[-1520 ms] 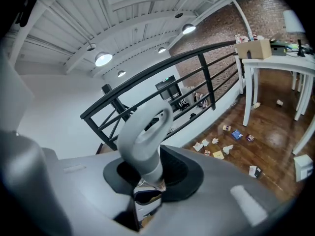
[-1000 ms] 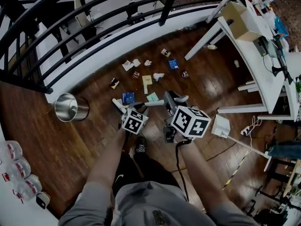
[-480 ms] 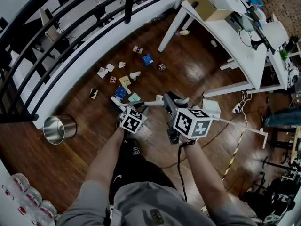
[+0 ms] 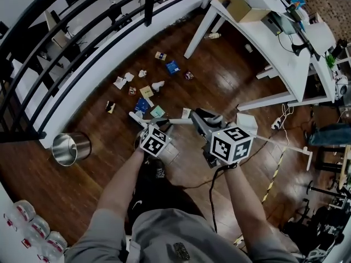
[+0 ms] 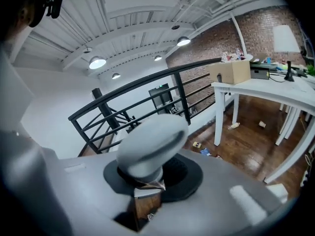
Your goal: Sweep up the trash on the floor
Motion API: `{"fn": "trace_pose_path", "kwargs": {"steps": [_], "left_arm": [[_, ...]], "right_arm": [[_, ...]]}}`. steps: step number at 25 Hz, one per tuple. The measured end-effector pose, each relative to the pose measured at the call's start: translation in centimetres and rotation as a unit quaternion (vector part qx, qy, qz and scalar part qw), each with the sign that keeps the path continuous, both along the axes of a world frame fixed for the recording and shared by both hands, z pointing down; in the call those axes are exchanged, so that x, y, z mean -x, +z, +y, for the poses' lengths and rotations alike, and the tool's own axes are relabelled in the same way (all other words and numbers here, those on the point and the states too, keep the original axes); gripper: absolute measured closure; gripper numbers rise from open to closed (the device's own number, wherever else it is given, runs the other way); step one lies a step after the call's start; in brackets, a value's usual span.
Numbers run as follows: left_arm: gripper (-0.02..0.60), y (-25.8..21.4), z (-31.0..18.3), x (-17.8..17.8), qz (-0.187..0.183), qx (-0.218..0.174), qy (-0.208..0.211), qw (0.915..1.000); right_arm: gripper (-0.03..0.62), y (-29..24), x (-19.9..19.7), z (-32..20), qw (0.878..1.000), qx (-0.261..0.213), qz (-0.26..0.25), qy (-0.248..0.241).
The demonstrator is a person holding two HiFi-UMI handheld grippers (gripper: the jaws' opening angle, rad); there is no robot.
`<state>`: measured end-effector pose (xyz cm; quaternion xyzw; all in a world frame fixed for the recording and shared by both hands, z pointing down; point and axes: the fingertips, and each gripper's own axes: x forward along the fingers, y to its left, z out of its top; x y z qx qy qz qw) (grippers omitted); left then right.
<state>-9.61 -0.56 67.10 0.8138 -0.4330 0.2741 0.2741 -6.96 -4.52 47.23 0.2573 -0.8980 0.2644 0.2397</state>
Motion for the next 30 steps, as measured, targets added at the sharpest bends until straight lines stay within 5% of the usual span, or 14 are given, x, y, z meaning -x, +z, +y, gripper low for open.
{"fn": "trace_pose_path", "kwargs": {"steps": [4,6,9,16,23,30], "left_arm": [[0.516,-1.7,1.3,1.5,0.001,-0.004,-0.018,0.9998],[0.577,-2.9,1.3,3.9,0.007,-0.013,-0.071,0.9974],[0.577,-4.3,1.8,7.9,0.004,-0.018,-0.120,0.9926],[0.574,-3.3,4.7,12.1,-0.030,-0.006,-0.091,0.9954],[0.429,-1.8,7.0,19.0,0.008,0.015,-0.067,0.9976],[0.393,-2.8,7.0,26.1,0.027,0.011,-0.046,0.9985]], "right_arm": [[0.528,-2.0,2.3,2.1,0.999,-0.014,-0.007,-0.046],[0.528,-2.7,3.1,2.4,0.999,-0.017,-0.009,-0.051],[0.528,-3.0,4.2,2.4,0.999,-0.008,-0.015,-0.041],[0.530,-3.5,11.2,2.7,0.998,0.004,-0.034,-0.052],[0.531,-3.5,20.9,3.4,0.998,0.021,-0.029,-0.047],[0.530,-4.6,29.0,4.0,0.999,0.009,-0.023,-0.047]]}}
